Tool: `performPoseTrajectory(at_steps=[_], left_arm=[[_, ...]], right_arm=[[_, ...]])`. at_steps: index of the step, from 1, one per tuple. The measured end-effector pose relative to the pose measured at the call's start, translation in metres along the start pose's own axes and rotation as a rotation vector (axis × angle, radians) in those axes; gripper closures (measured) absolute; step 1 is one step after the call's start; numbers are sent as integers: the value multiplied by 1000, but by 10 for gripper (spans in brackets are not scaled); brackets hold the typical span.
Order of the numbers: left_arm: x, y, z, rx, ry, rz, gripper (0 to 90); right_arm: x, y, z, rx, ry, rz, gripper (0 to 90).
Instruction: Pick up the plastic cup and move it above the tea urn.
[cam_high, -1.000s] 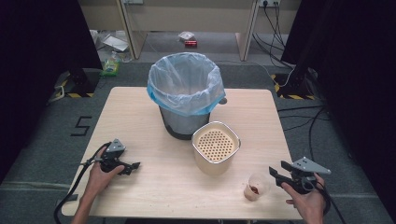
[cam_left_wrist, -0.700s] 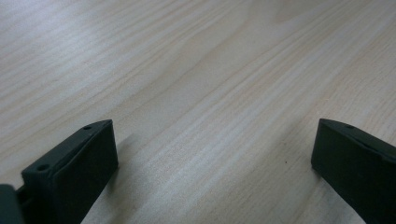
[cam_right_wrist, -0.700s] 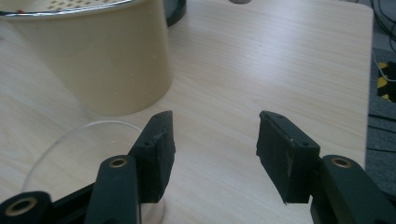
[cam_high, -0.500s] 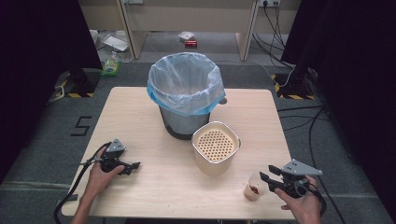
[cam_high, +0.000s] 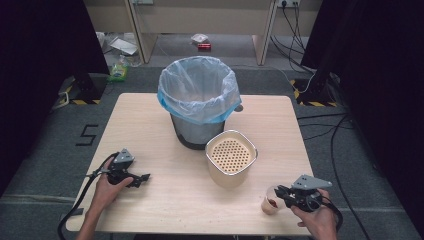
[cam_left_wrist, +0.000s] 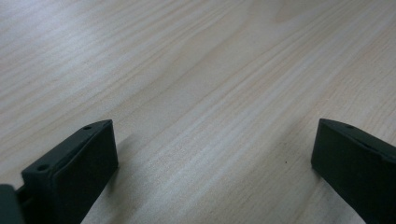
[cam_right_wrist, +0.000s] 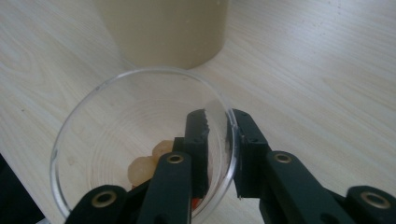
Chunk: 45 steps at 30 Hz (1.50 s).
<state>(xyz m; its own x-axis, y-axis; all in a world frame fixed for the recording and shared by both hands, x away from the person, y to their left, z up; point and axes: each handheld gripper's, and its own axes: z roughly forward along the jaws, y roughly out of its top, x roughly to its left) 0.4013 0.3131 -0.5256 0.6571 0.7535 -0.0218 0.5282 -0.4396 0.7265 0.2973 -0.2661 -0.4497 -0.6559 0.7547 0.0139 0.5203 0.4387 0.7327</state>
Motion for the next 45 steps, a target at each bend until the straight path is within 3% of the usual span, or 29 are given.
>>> performPoseTrajectory(at_steps=[6,11,18,33,45], left_arm=[[0,0,0,0,0,0,0],[0,0,0,0,0,0,0],[0,0,0,0,0,0,0],[0,0,0,0,0,0,0],[0,0,0,0,0,0,0]], right_arm=[[5,5,-3,-48,36,-35,864],[5,7,-3,-62,4,-52,867],[-2,19,-11,-134,-67,-55,868],[-21,49,-13,-183,-226,-134,868],[-27,88,-11,-278,-335,-198,869]])
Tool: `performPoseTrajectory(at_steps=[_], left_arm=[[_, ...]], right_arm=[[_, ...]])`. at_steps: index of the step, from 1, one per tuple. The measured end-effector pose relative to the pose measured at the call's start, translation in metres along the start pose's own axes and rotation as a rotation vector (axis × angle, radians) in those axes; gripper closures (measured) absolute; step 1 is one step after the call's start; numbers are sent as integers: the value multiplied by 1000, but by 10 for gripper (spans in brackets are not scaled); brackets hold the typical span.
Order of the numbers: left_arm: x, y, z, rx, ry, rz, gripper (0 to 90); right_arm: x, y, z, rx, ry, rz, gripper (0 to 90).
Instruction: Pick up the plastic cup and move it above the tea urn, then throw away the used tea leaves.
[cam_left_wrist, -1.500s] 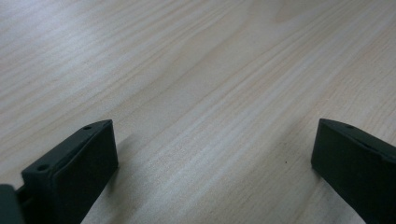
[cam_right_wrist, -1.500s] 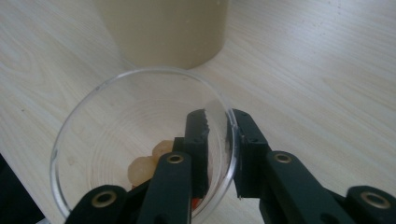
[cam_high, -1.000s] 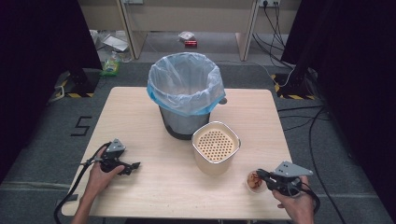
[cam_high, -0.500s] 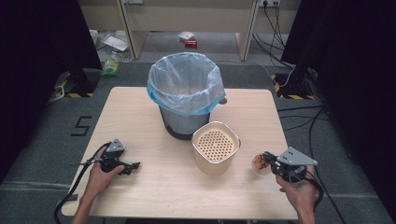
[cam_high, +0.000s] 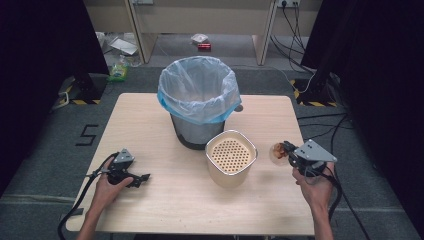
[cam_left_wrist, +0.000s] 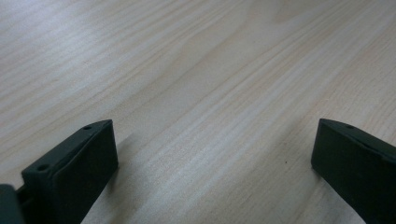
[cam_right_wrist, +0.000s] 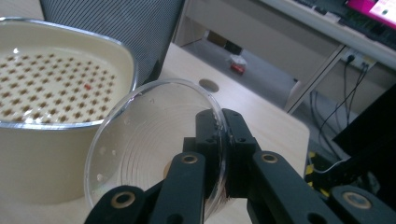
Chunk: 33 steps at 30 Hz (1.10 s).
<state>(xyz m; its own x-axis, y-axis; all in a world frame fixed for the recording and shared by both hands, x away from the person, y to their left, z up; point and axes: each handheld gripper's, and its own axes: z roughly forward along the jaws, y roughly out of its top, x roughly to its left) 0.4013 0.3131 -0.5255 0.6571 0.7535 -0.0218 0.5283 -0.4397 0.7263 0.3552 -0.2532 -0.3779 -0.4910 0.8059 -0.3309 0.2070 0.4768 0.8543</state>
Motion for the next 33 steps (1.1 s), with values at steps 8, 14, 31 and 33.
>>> performPoseTrajectory(at_steps=[8,14,31,33], left_arm=[[0,0,0,0,0,-1,0],[1,1,2,-1,4,-6,0],[1,1,1,-1,5,-4,0],[1,1,2,-2,5,-5,0]], right_arm=[[-5,20,15,-47,-37,-21,868],[-8,31,22,-77,-50,-30,869],[19,62,51,-127,-22,-127,869],[23,64,53,-139,-18,-150,869]])
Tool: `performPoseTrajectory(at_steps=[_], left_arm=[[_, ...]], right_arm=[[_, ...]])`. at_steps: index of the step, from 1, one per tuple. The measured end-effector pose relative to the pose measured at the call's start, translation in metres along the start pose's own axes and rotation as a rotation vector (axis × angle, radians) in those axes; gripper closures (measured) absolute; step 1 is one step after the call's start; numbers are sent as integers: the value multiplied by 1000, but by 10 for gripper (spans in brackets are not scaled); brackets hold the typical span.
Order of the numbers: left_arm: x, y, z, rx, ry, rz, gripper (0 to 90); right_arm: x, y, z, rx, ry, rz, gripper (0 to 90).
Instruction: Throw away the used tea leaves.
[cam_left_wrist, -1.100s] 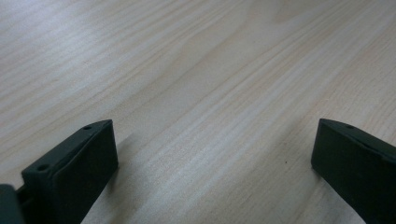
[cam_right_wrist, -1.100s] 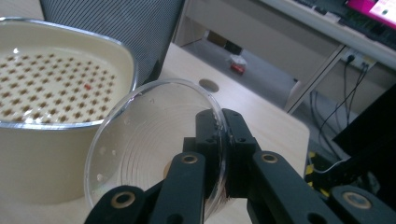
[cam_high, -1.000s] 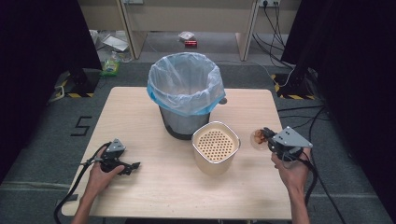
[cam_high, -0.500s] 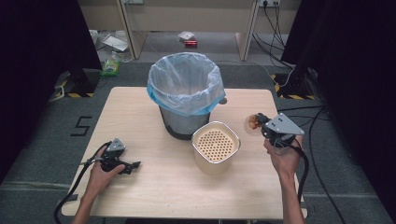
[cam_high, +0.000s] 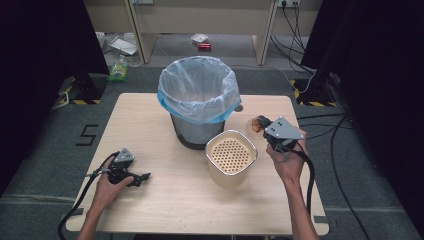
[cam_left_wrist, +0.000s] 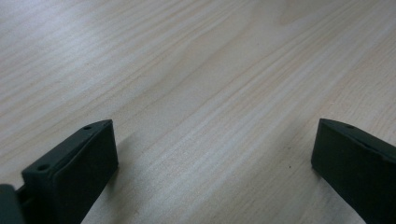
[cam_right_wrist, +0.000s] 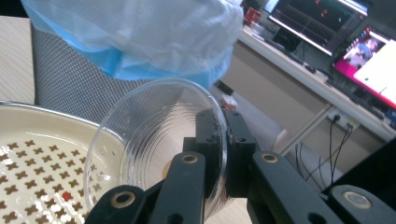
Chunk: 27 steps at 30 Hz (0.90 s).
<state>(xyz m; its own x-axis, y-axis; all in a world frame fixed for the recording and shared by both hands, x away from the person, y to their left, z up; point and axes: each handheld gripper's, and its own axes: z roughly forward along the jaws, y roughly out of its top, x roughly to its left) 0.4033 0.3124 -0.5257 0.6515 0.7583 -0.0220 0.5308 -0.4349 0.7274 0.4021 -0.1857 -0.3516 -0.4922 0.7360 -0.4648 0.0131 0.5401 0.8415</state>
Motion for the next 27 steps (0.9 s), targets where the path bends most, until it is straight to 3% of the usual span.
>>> performPoseTrajectory(at_steps=[6,10,19,24,27], left_arm=[[0,0,0,0,0,0,0],[0,0,0,1,0,1,0],[0,0,0,1,0,1,0],[0,0,0,1,0,1,0],[0,0,0,1,0,1,0]], right_arm=[[11,9,3,-54,-21,-107,869],[21,12,4,-85,-6,-189,869],[47,12,1,-117,-119,-546,871],[63,7,1,-145,-177,-706,873],[67,7,-1,-178,-205,-756,875]])
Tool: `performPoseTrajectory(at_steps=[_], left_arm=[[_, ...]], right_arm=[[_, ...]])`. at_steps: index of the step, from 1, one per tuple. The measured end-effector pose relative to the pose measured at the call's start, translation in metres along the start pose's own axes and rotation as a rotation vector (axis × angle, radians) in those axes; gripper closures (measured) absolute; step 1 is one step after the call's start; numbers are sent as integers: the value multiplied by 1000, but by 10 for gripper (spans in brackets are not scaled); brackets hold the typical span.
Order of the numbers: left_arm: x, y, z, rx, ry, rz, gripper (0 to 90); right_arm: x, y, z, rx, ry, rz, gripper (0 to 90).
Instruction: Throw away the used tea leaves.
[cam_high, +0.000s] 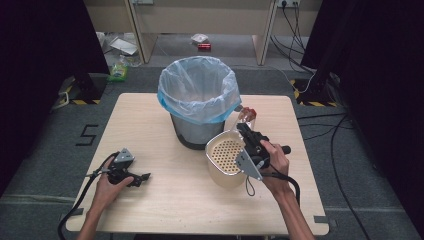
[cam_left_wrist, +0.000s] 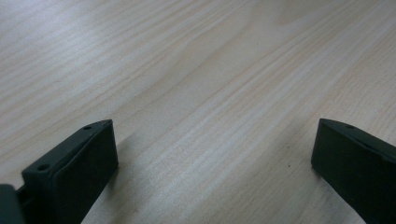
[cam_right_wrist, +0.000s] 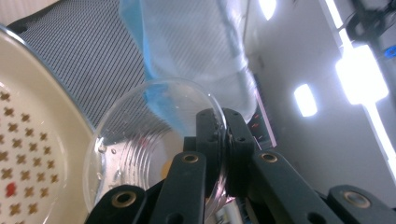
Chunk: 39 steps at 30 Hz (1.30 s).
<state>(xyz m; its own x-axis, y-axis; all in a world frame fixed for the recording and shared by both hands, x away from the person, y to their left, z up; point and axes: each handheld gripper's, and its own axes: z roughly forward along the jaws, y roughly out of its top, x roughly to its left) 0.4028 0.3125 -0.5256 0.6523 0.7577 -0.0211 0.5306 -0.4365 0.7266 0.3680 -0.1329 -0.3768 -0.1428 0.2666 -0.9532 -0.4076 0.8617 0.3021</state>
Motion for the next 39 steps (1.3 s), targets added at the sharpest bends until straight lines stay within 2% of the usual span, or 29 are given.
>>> performPoseTrajectory(at_steps=[2,5,7,9,14,16,17,20,23,25,27,29,32,34,36,38,39], left_arm=[[0,0,0,0,0,0,0],[0,0,0,0,0,0,0],[0,0,0,0,0,0,0],[0,0,0,0,0,0,0],[0,0,0,0,0,0,0],[0,0,0,1,0,0,0],[0,0,0,0,0,0,0],[0,0,0,0,0,0,0],[0,0,0,-1,0,-1,0],[0,0,0,0,0,0,0],[0,0,0,0,0,0,0],[0,0,0,0,0,0,0],[0,0,0,0,0,0,0],[0,0,0,0,0,0,0],[0,0,0,0,0,0,0],[0,0,0,0,0,0,0],[0,0,0,0,0,0,0]], right_arm=[[2,2,0,-1,-21,-67,875],[4,6,-2,-17,-59,-100,877],[8,8,1,-11,-59,-157,877],[10,9,1,-15,-67,-146,877],[12,9,1,-15,-96,-169,878],[11,11,0,-32,-91,-150,878],[12,10,2,-17,-93,-173,877],[16,11,1,-30,-112,-233,879],[23,11,4,-24,-95,-285,879],[25,10,4,-19,-105,-275,879],[28,10,5,-16,-88,-290,879],[28,8,5,-12,-87,-267,878],[30,8,5,-12,-94,-302,878],[30,8,4,-23,-117,-289,880],[35,8,7,-11,-72,-341,877],[31,8,6,-10,-114,-281,881],[30,8,6,1,-112,-288,881]])
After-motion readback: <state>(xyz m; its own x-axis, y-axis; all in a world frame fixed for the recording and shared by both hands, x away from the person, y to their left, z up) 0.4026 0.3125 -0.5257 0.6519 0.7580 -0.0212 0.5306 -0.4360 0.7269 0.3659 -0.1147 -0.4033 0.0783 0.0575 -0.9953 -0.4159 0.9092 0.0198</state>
